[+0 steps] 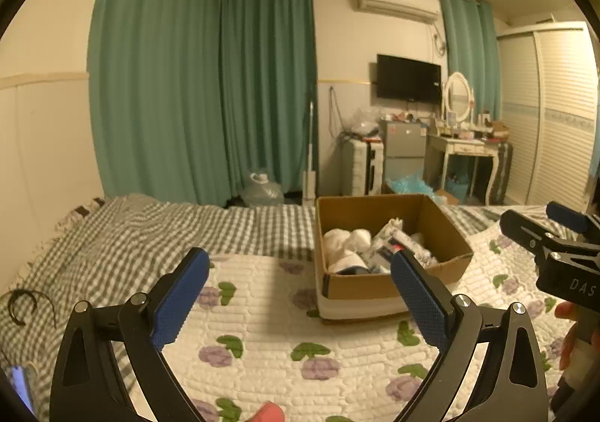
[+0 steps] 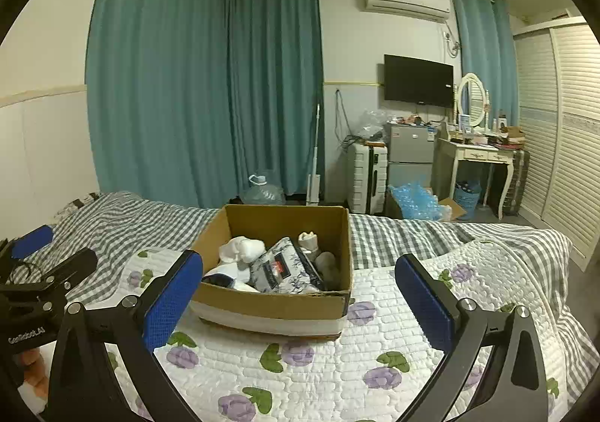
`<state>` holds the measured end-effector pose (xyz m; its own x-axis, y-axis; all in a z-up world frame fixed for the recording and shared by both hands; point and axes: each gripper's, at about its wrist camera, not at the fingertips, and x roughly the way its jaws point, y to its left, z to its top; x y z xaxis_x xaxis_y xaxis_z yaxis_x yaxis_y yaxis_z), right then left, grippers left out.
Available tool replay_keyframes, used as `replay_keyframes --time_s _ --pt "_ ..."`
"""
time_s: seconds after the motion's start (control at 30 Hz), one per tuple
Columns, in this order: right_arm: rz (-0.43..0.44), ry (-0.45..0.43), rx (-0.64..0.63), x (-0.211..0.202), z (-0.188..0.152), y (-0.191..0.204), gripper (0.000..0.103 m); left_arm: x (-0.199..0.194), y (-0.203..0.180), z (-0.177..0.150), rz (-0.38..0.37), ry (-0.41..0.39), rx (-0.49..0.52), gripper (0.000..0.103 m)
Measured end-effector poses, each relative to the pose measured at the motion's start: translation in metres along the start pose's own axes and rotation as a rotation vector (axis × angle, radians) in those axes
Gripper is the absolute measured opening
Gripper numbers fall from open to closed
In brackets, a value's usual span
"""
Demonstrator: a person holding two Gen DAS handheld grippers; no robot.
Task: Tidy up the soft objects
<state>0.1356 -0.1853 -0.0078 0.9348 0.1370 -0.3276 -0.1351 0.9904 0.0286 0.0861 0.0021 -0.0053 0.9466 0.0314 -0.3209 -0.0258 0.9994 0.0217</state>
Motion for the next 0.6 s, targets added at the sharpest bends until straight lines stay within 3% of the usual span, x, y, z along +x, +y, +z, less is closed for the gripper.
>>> replay_keyframes --time_s 0.6 --pt "0.018 0.011 -0.01 0.0026 -0.0014 0.0073 0.103 -0.0022 0.0002 -0.0005 0.012 0.002 -0.001 0.099"
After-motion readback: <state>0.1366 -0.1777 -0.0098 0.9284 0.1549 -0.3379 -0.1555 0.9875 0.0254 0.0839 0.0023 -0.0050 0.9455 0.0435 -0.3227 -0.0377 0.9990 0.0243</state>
